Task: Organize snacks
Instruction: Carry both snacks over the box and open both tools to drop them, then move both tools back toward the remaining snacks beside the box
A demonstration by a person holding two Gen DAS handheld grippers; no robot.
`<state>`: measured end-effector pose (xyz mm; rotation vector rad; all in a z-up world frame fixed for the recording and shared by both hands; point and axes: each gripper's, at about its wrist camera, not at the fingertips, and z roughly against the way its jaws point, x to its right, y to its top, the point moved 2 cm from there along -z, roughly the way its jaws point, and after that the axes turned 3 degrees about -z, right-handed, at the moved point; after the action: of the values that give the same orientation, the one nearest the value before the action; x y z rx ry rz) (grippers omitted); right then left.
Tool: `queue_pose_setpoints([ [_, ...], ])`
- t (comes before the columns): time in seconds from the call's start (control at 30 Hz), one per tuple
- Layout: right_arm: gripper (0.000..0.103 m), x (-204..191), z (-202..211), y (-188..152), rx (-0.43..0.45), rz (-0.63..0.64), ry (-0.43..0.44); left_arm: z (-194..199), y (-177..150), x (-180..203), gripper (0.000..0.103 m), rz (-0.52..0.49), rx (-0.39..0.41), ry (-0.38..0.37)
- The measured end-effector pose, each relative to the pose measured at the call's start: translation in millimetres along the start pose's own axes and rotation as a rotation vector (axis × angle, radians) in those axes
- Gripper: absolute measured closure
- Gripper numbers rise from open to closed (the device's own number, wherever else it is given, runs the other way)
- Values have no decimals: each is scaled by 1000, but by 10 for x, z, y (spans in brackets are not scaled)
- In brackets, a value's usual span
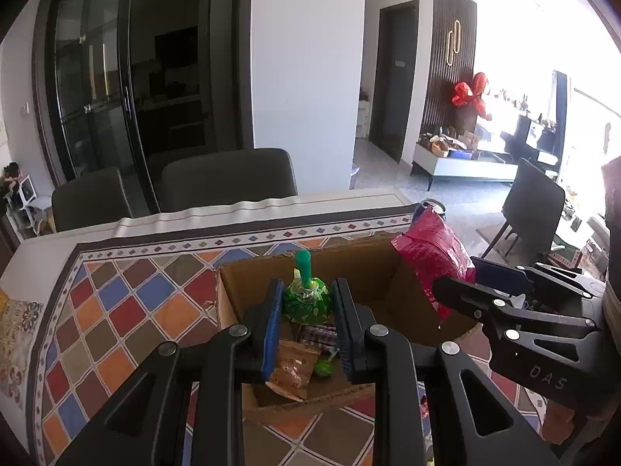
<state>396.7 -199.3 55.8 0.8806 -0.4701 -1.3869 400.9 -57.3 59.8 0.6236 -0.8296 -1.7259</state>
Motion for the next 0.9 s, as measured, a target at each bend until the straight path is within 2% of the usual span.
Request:
queue_pose_setpoints([
  [0.1,62,9,-73,20,-9,-7,-1,-68,29,-7,74,4,-13,6],
  [0.17,61,18,-116,32,-16,-5,-9,-96,32,-28,54,10,-23,15],
  [0.2,60,26,-132,38,-18,-6,-18,-89,28,-34,52,11,-20,19],
  [0.27,49,52,-161,41,-34,-17,-26,-51,10,-33,51,7,-17,38],
  [0.37,49,79,-136,17,-30,-28,-38,40,-42,-11,45,-3,-5,58],
  [0.47,49,76,-51,-47,-18,-25,-43,147,-109,34,43,-14,5,71],
  [0.9,49,-7,538,-333,52,7,-24,677,-392,338,35,-70,62,38],
])
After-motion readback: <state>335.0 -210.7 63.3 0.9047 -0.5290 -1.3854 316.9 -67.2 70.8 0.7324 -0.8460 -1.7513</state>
